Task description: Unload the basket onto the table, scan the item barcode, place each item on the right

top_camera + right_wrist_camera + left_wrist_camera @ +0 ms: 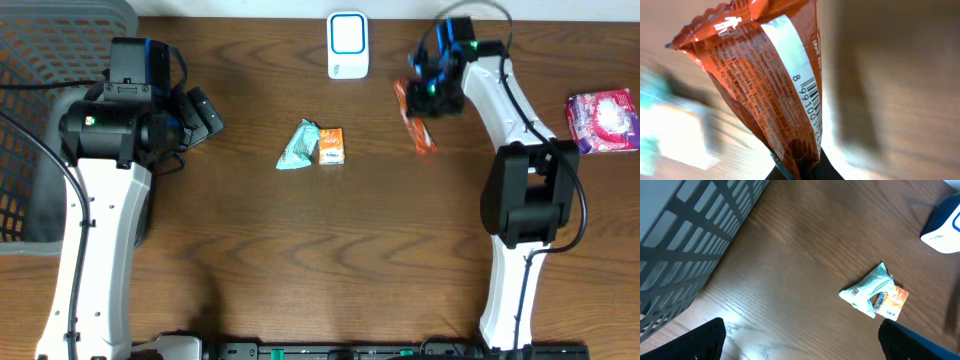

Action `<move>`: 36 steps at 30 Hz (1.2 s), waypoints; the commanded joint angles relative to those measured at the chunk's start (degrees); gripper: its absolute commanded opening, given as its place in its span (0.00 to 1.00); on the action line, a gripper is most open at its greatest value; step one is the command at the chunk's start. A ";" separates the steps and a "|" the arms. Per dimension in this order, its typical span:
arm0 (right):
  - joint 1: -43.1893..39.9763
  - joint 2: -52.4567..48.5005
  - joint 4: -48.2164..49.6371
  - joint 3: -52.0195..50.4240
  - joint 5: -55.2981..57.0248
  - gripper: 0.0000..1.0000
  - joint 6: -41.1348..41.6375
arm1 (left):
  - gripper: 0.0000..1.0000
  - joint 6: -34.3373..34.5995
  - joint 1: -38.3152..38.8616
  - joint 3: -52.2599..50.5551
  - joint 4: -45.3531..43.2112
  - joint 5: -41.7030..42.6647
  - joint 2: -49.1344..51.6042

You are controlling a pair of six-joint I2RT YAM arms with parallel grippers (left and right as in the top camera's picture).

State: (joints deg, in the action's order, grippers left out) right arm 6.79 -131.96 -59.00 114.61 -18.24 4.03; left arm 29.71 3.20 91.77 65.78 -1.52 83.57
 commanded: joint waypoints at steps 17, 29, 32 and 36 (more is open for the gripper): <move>12.87 -0.13 33.81 8.28 23.89 0.01 16.96 | 0.98 -0.76 -0.09 0.24 0.17 -0.48 -0.09; 13.70 4.76 5.73 8.31 37.79 0.01 16.06 | 0.98 -0.76 -0.09 0.24 0.17 -0.48 -0.09; 13.29 3.28 -4.46 7.89 38.07 0.01 16.04 | 0.98 -0.76 -0.09 0.24 0.17 -0.48 -0.09; 13.49 1.07 -10.69 7.17 37.57 0.01 15.06 | 0.98 -0.76 -0.09 0.24 0.17 -0.48 -0.09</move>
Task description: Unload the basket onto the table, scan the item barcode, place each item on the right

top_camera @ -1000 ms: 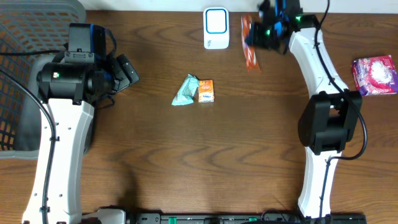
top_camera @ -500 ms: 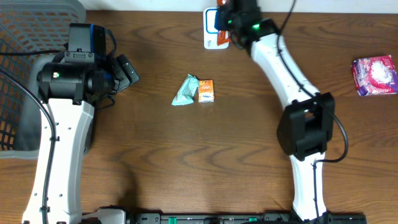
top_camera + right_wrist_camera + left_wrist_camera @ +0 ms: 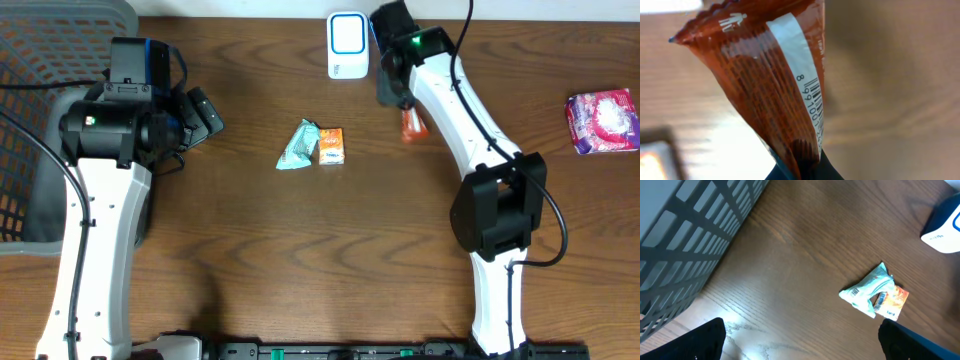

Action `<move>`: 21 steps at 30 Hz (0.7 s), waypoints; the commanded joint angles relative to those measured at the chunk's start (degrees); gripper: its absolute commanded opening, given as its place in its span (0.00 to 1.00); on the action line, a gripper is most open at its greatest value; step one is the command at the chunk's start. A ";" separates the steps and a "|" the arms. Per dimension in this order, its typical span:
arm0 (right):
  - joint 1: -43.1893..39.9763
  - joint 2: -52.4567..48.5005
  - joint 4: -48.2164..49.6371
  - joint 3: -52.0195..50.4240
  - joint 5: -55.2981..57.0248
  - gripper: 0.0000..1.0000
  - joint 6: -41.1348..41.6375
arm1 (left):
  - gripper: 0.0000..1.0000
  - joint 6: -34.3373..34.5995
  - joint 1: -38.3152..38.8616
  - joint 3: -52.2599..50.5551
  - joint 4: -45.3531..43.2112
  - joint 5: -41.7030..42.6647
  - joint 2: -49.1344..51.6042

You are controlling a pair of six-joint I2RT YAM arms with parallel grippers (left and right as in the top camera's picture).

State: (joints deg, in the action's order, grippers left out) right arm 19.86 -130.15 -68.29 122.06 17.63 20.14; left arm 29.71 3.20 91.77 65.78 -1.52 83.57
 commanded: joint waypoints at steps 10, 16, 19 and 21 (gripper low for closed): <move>0.48 -1.11 -5.95 -0.31 -8.37 0.66 -6.60 | 0.98 -0.76 -0.09 0.24 0.17 -0.48 -0.09; 1.92 -1.29 -4.52 -0.37 -12.79 0.61 -13.44 | 0.98 -0.76 -0.09 0.24 0.17 -0.50 -0.09; 3.91 -1.36 -3.58 -0.48 -9.70 0.61 -15.15 | 0.98 -0.76 -0.09 0.24 0.17 -0.50 -0.09; 5.60 -1.36 -2.54 -0.90 -5.70 0.60 -15.13 | 0.98 -0.76 -0.09 0.24 0.17 -0.50 -0.09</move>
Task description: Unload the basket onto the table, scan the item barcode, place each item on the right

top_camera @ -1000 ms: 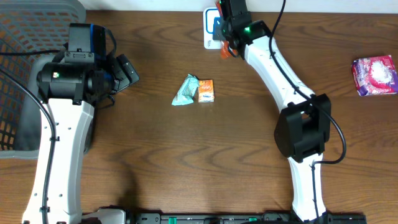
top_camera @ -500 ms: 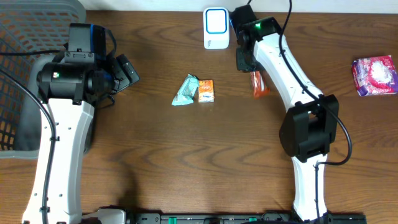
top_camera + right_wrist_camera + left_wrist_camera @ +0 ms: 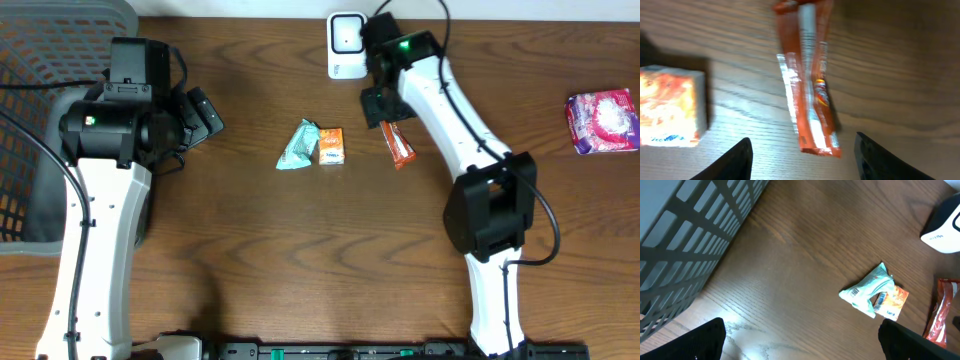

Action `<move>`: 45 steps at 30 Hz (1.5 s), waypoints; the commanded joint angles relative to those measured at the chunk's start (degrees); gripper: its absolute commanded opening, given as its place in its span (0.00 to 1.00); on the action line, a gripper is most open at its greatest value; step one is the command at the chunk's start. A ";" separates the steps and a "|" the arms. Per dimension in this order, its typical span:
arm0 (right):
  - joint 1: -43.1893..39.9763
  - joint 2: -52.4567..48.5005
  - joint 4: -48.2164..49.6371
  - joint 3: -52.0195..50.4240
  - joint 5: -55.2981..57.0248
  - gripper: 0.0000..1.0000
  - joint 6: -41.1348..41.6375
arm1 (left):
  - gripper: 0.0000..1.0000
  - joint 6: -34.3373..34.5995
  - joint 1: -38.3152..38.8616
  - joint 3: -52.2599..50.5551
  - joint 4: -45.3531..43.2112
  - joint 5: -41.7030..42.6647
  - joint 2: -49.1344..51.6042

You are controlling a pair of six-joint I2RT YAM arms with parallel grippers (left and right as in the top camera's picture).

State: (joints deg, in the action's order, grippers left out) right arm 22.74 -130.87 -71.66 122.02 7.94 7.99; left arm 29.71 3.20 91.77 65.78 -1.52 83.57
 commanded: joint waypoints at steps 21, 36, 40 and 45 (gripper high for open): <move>-19.21 -6.71 9.16 -3.65 -46.51 0.68 -16.65 | 0.98 -0.76 -0.09 0.24 0.17 -0.50 -0.09; -17.77 -15.34 11.39 -3.63 -53.02 0.69 -16.59 | 0.98 -0.76 -0.09 0.24 0.17 -0.50 -0.09; -16.31 -15.43 9.46 -3.65 -45.09 0.63 -16.20 | 0.98 -0.76 -0.09 0.24 0.17 -0.48 -0.09; -12.44 -15.45 9.03 -3.65 -33.05 0.45 -14.16 | 0.98 -0.76 -0.09 0.24 0.17 -0.50 -0.09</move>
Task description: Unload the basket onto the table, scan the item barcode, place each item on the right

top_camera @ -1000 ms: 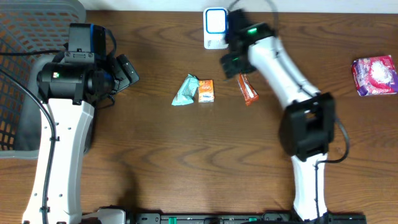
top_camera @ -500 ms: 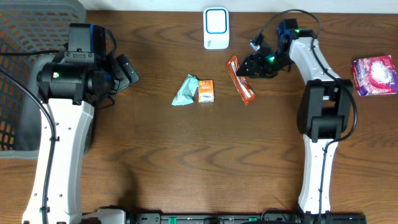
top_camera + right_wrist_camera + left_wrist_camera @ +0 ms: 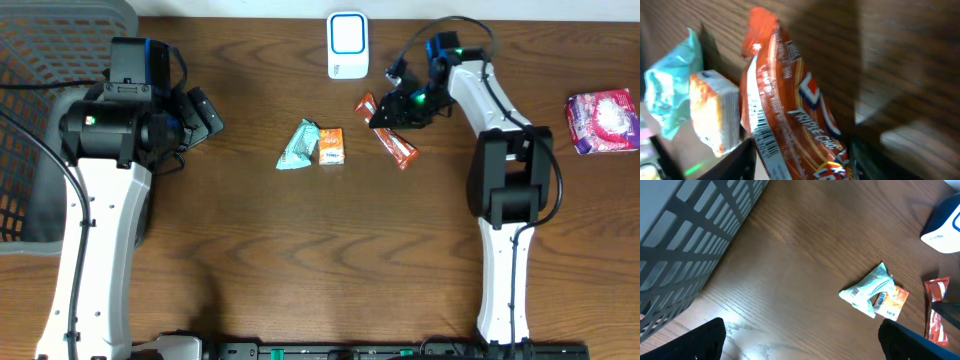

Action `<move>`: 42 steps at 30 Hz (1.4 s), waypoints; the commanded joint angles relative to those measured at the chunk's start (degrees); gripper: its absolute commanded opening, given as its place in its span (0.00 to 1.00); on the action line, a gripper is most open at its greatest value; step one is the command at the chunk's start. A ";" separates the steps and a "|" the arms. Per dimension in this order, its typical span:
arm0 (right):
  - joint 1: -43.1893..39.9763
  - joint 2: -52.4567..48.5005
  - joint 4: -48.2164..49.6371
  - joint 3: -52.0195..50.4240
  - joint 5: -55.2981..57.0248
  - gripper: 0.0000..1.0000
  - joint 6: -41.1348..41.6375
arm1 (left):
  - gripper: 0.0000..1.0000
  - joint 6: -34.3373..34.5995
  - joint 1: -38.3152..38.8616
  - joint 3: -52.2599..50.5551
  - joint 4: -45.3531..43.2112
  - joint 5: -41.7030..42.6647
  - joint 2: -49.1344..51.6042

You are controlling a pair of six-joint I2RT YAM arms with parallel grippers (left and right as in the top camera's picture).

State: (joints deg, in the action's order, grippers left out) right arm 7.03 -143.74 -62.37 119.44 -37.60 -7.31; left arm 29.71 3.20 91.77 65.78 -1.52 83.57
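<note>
The orange snack wrapper (image 3: 400, 150) lies on the table right of centre, its white barcode strip showing close up on the wrapper (image 3: 785, 120). My right gripper (image 3: 393, 112) is low over its upper half. In the wrist view the right gripper (image 3: 800, 162) is open, with a dark finger on each side of the wrapper. The white and blue scanner (image 3: 347, 45) stands at the back edge, and the left wrist view catches the scanner (image 3: 945, 225) too. My left gripper (image 3: 800, 350) hangs open at the left, nothing between its fingers.
A teal packet (image 3: 297, 145) and a small orange box (image 3: 331, 146) lie together mid-table, just left of the wrapper. A pink packet (image 3: 602, 120) lies at the far right. A grey mesh basket (image 3: 50, 60) fills the back left corner.
The right arm has swung from beside the scanner to the right. Its gripper now sits low and tilted astride the wrapper instead of looking straight down on it. The left arm has not moved.
My right gripper held the wrapper in the air to the right of the scanner. Then it held it close beside the scanner, barcode showing. Then the wrapper lay on the table under the open gripper. Now the gripper is low around it.
</note>
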 commanded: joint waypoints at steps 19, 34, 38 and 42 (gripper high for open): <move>11.80 8.00 -4.55 -0.83 66.53 0.01 23.10 | 0.98 -0.76 -0.09 0.24 0.17 -0.48 -0.09; 18.36 6.78 -1.46 -11.67 75.49 0.02 32.13 | 0.98 -0.76 -0.09 0.24 0.17 -0.48 -0.09; 19.30 6.82 -0.09 -11.32 65.72 0.17 30.14 | 0.98 -0.76 -0.09 0.24 0.17 -0.50 -0.09; 19.65 7.28 -2.05 -8.28 61.42 0.48 27.69 | 0.98 -0.76 -0.09 0.24 0.17 -0.50 -0.09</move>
State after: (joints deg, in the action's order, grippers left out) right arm 26.15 -136.64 -63.53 108.33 31.14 22.00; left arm 29.71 3.20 91.77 65.76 -1.52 83.57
